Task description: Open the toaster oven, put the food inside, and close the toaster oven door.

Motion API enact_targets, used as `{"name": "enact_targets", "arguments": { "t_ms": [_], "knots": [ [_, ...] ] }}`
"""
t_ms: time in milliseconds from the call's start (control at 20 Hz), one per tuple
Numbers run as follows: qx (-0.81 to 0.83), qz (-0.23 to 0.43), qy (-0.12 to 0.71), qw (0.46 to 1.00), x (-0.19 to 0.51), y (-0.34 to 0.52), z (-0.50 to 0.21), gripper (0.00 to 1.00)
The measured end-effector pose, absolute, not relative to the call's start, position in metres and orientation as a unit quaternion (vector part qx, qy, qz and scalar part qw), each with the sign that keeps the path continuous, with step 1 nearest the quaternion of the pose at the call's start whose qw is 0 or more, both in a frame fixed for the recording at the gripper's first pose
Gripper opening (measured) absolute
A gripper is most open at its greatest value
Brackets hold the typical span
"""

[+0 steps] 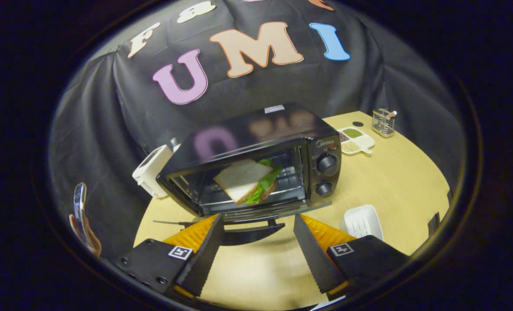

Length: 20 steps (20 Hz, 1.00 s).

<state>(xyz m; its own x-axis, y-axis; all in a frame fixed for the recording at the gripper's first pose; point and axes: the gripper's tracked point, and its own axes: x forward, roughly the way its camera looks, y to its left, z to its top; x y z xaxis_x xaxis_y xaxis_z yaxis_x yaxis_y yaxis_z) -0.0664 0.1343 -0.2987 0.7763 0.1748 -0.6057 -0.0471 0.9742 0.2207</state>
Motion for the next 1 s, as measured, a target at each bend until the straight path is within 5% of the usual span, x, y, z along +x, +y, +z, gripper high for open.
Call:
{"name": "enact_targets", "arguments": {
  "t_ms": [1000],
  "knots": [
    [0.16, 0.045, 0.268, 0.949, 0.016, 0.15, -0.278, 1.0]
  ]
}}
